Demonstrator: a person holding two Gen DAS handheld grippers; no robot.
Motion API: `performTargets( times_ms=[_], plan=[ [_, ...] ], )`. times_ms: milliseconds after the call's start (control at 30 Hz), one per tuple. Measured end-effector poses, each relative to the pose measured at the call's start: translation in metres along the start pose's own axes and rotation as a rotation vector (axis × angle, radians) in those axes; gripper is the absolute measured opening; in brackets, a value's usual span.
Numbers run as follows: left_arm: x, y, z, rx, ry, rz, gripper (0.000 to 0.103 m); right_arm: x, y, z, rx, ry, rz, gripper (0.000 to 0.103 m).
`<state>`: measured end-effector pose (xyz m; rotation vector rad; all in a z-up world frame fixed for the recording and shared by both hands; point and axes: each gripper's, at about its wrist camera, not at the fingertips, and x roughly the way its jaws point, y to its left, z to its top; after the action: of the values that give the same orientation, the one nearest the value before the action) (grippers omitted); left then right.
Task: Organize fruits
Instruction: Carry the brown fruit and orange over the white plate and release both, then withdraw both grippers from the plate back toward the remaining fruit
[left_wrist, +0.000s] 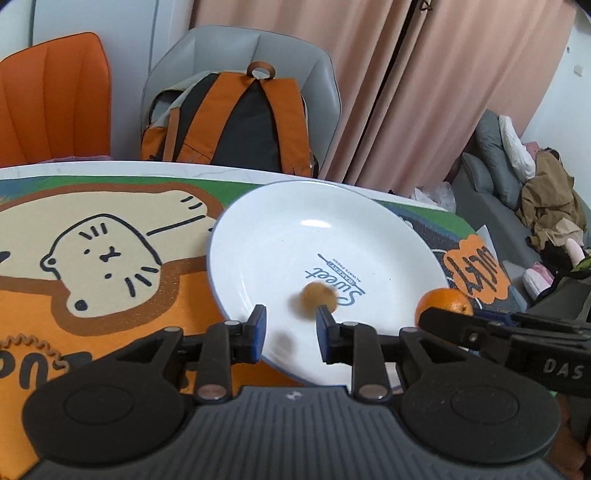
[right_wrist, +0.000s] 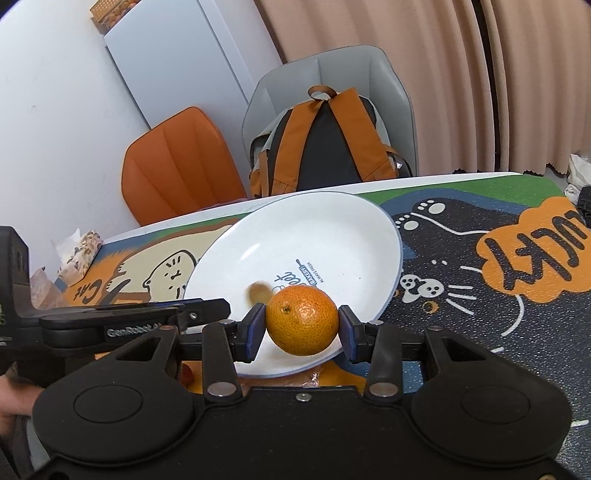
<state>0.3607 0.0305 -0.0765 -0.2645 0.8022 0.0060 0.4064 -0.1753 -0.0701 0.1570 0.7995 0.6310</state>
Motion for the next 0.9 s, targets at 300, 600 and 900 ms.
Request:
performTargets(
  times_ms=[300, 600, 900],
  plan=[
    [-0.032, 0.009, -0.003, -0.021, -0.037, 0.02, 0.029, 0.009, 0.009, -0.005, -0.006, 0.023, -0.006, 0.041],
    [-0.062, 0.02, -0.014, -0.06, -0.056, 0.058, 0.059, -0.008, 0.018, -0.006, -0.002, -0.001, -0.001, 0.046],
    [-0.089, 0.027, -0.024, -0.066, -0.085, 0.089, 0.08, -0.032, 0.025, -0.016, -0.001, -0.012, -0.007, 0.061]
  ],
)
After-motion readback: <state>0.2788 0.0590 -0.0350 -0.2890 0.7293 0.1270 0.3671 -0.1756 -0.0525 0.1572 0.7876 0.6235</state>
